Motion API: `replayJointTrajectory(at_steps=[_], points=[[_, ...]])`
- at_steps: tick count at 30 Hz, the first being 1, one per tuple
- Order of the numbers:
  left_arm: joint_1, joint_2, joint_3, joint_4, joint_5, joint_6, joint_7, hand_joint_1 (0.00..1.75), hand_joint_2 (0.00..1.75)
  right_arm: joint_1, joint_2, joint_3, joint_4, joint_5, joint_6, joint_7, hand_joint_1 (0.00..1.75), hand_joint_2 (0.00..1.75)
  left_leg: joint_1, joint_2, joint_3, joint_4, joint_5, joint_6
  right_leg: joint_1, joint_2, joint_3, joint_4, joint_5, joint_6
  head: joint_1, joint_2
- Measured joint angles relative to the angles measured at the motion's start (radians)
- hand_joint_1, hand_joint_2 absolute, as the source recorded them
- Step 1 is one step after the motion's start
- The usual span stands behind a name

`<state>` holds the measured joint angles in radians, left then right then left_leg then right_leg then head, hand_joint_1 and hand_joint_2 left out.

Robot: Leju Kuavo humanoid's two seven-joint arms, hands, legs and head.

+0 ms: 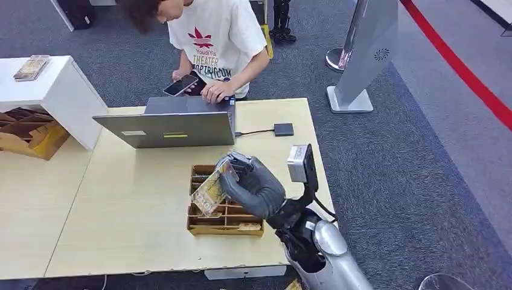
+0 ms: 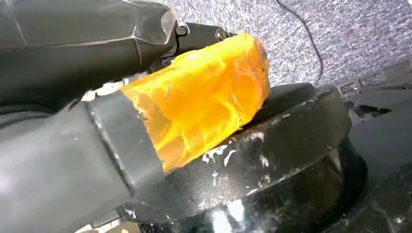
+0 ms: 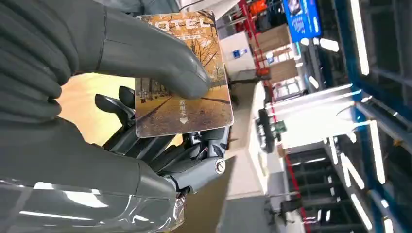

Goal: Pass the card to the sensor for recognition and then transmit it.

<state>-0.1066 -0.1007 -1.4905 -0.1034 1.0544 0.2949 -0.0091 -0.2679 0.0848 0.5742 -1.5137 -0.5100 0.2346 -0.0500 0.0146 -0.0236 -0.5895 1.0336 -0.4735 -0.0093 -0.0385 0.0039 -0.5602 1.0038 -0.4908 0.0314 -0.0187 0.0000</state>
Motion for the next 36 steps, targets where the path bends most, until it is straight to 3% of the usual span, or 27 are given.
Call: replayJointTrajectory(at_steps=[9,16,20,24,36], points=[[0.007,0.0,0.024,0.0,0.029,0.001,-0.016,0.0,0.0,0.072,-0.087,-0.044,0.001,0.038,0.011,-0.006,1.75,1.75,0.0,0.0,0.0,0.0,0.0,0.0,0.0,0.0,-0.001,0.0,0.0,0.0,0.0,0.0],[0.02,0.0,0.047,0.0,0.056,0.006,-0.025,0.0,0.0,0.198,-0.16,-0.141,-0.021,0.099,0.004,-0.028,1.75,1.75,0.0,0.001,0.0,0.0,-0.001,0.001,0.0,0.0,0.0,0.0,0.0,0.0,0.0,0.0],[0.022,0.0,0.05,0.0,0.058,0.009,-0.025,0.0,0.0,0.228,-0.18,-0.175,-0.04,0.252,-0.064,-0.042,1.75,1.75,0.0,0.001,0.0,0.0,-0.001,0.0,0.0,0.001,-0.001,0.0,0.0,0.0,0.0,0.0],[0.023,0.0,0.051,0.0,0.058,0.013,-0.025,0.0,0.0,0.23,-0.181,-0.187,-0.037,0.351,-0.121,-0.032,1.75,1.75,0.0,0.002,0.0,0.0,-0.001,0.0,0.0,0.001,0.0,0.0,0.0,0.0,0.0,0.0],[0.022,-0.002,0.051,0.0,0.042,0.017,-0.014,0.0,0.0,0.22,-0.159,-0.184,0.0,0.497,-0.175,-0.014,1.75,1.75,0.0,0.001,0.0,0.0,-0.001,0.0,0.0,0.001,0.0,0.0,0.0,0.0,0.0,0.0]])
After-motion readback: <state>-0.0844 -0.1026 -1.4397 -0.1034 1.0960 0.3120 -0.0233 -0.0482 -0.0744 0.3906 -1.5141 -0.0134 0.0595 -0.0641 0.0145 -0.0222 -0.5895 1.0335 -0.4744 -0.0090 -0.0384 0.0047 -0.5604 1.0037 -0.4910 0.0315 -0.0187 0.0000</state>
